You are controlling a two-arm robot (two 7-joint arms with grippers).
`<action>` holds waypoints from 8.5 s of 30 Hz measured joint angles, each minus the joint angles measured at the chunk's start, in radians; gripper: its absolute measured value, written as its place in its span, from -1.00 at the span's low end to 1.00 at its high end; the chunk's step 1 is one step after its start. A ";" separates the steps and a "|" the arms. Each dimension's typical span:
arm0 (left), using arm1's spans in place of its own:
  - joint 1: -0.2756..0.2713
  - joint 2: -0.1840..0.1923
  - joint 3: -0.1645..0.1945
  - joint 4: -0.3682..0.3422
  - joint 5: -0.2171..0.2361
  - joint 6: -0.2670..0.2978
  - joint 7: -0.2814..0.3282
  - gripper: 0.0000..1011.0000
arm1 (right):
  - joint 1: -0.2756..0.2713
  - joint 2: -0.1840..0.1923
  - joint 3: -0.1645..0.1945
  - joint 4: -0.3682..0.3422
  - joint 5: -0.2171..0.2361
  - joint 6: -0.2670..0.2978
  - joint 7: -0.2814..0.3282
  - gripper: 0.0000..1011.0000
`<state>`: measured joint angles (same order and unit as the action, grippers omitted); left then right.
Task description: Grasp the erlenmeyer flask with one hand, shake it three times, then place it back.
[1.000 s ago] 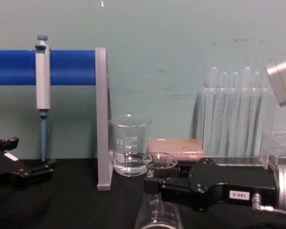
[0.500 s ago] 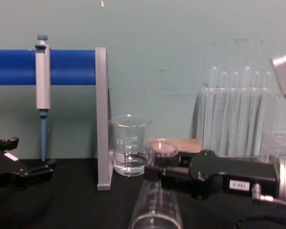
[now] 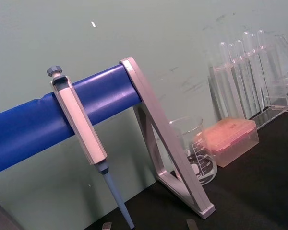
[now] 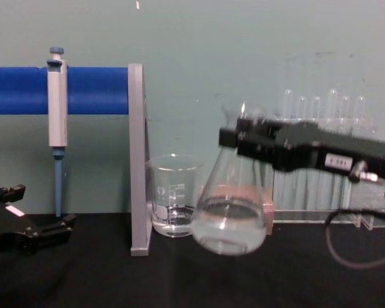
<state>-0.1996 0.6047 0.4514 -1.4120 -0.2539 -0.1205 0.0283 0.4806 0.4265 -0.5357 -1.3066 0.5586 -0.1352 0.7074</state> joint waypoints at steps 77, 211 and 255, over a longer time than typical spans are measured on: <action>0.000 0.000 0.000 0.000 0.000 0.000 0.000 0.98 | -0.160 -0.087 0.059 -0.253 -0.220 0.078 -0.293 -0.11; 0.000 0.000 0.000 0.000 0.000 0.000 0.000 0.98 | -0.142 -0.096 0.073 -0.208 -0.193 0.121 -0.147 -0.11; 0.000 0.000 0.000 0.000 0.000 0.000 0.000 0.98 | -0.092 -0.048 0.000 -0.146 -0.128 0.102 -0.125 -0.11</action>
<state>-0.1995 0.6047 0.4514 -1.4120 -0.2539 -0.1205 0.0283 0.3887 0.3788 -0.5356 -1.4527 0.4306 -0.0329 0.5820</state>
